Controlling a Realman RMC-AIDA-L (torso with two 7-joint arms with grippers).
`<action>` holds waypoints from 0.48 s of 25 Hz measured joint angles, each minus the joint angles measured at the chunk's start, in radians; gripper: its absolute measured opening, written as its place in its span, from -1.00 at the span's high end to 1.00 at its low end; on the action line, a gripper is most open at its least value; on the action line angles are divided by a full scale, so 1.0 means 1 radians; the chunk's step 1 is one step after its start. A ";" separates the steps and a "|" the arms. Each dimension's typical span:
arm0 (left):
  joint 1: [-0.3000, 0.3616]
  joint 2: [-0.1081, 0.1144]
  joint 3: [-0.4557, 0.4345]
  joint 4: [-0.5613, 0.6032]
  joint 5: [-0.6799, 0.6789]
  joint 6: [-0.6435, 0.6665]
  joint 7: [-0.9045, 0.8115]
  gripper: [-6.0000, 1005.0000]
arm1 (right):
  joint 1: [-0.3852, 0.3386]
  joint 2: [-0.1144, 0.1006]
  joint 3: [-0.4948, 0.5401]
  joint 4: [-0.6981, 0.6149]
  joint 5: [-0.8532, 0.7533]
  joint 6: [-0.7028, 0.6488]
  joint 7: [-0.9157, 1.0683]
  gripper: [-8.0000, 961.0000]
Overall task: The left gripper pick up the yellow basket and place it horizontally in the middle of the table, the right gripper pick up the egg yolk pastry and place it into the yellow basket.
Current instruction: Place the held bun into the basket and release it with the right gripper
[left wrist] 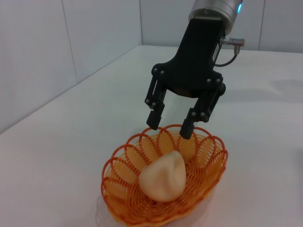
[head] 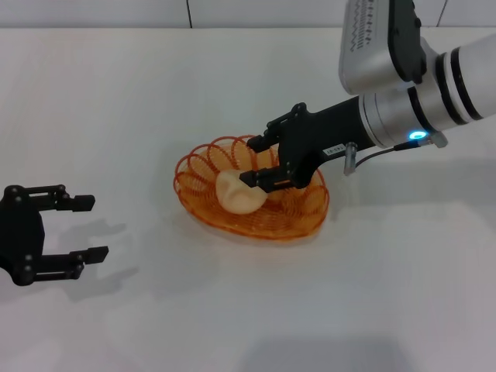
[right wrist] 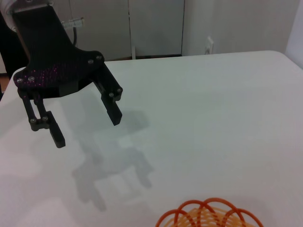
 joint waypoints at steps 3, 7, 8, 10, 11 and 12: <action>0.000 0.001 0.000 -0.009 0.002 -0.006 0.001 -0.42 | -0.011 -0.002 0.011 -0.001 0.001 -0.001 -0.001 -0.03; 0.000 0.004 0.000 -0.020 0.009 -0.011 0.001 -0.42 | -0.058 -0.008 0.044 -0.025 0.001 -0.015 -0.019 -0.29; 0.000 0.003 0.000 -0.021 0.012 -0.011 0.003 -0.42 | -0.071 -0.009 0.067 -0.025 0.002 -0.036 -0.034 -0.31; 0.000 0.003 0.000 -0.022 0.017 -0.012 0.006 -0.42 | -0.090 -0.009 0.114 -0.020 0.002 -0.102 -0.070 -0.34; 0.000 0.004 -0.001 -0.024 0.018 -0.013 0.007 -0.42 | -0.103 -0.009 0.148 -0.015 0.002 -0.160 -0.103 -0.36; 0.000 0.006 -0.002 -0.028 0.018 -0.013 0.008 -0.42 | -0.109 -0.009 0.161 -0.013 0.002 -0.184 -0.117 -0.38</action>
